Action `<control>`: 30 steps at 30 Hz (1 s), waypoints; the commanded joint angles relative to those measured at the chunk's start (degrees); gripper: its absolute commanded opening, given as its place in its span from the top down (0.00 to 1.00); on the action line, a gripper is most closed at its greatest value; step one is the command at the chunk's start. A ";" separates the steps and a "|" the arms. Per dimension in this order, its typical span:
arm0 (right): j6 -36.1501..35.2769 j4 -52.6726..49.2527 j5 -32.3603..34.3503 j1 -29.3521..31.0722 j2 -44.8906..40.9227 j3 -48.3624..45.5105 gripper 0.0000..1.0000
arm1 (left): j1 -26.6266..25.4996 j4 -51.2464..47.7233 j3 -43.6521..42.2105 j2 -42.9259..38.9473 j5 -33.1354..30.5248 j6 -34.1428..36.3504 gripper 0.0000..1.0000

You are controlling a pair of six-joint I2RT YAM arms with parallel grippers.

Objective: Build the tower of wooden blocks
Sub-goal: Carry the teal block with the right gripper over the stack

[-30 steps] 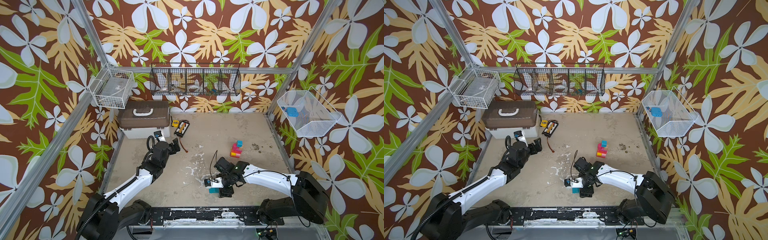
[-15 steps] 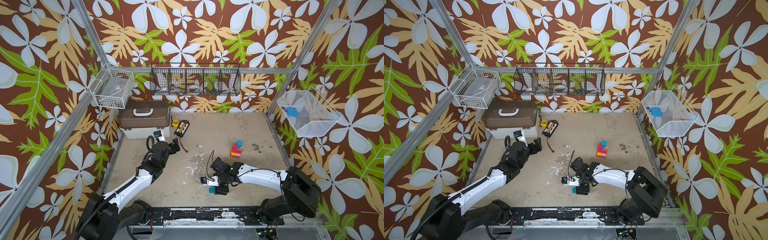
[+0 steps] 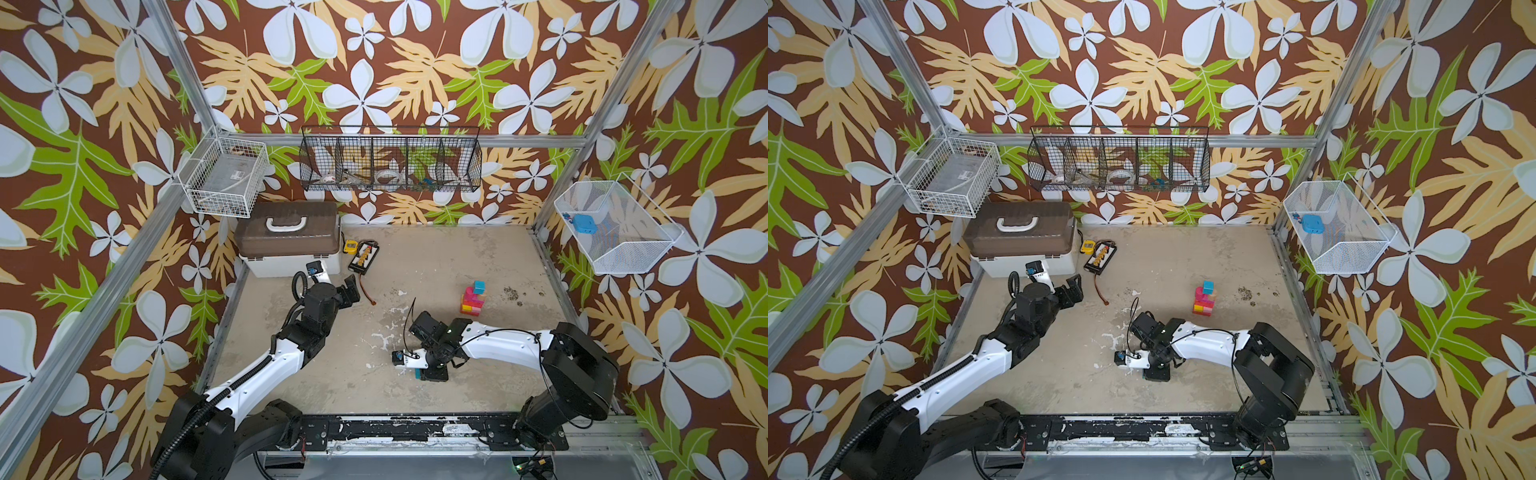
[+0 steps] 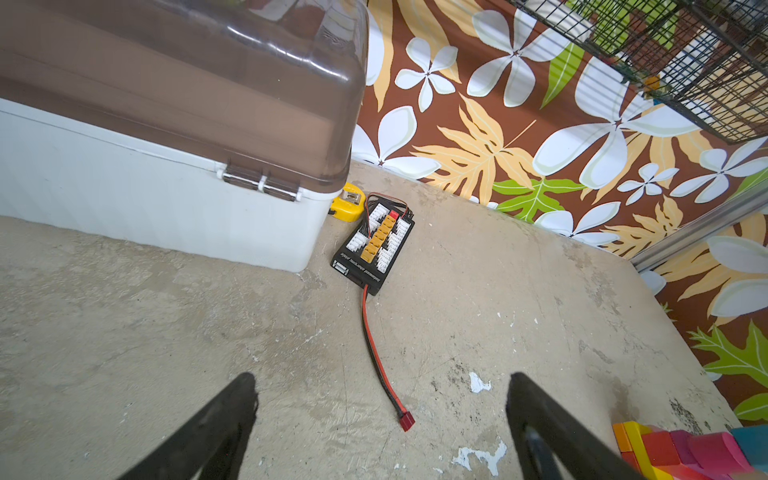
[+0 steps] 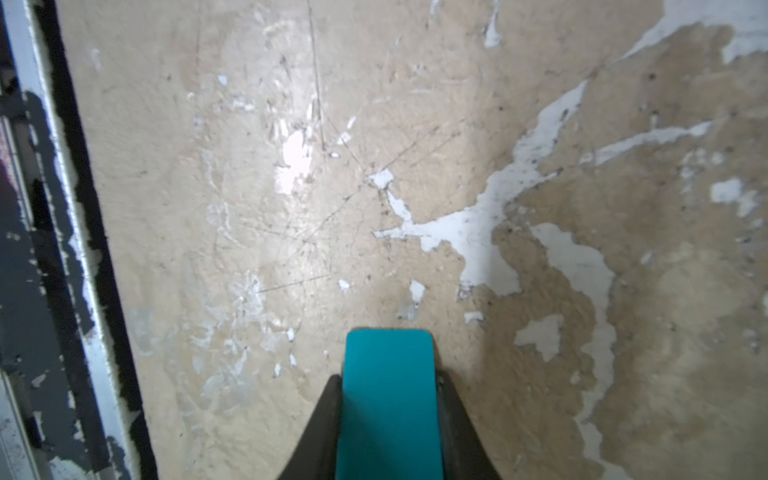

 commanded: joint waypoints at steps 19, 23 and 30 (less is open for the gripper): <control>-8.24 -20.28 6.94 -6.18 -10.41 20.65 0.99 | 0.07 0.29 -0.10 -0.92 -0.60 -0.05 0.05; -12.76 -26.10 6.14 -11.68 -9.26 25.73 1.00 | 0.09 0.21 -0.01 -0.92 -0.66 -0.11 0.05; -20.99 -32.80 6.83 -20.34 -7.32 29.21 1.00 | 0.08 0.31 0.02 -0.56 -0.61 -0.10 0.05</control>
